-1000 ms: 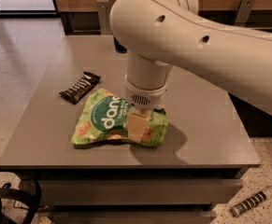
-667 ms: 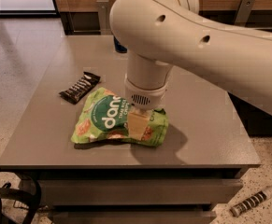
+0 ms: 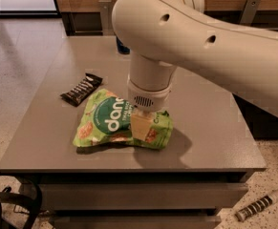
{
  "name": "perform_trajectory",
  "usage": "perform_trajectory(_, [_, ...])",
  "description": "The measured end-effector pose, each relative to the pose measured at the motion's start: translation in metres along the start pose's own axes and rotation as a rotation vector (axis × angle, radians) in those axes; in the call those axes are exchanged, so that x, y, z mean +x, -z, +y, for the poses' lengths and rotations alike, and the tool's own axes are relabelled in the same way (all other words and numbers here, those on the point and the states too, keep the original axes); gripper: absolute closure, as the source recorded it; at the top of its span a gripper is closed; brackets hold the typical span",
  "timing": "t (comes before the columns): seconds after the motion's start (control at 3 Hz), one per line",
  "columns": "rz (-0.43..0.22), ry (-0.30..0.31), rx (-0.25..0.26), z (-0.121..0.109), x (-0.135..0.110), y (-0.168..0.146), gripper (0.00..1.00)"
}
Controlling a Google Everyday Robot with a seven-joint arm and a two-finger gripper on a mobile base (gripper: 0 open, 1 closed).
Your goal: Move green rice chip bag near pepsi can
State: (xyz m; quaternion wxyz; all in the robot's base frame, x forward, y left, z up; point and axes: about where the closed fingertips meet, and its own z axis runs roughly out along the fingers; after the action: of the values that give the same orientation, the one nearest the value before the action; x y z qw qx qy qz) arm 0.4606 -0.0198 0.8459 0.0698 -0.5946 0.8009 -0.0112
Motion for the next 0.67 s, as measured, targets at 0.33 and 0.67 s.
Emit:
perform_trajectory(0.33, [0.005,-0.016,0.007,-0.003,0.002,0.003,1.0])
perform_trajectory(0.67, [0.042,-0.09,0.044,-0.03,0.022,0.025,1.0])
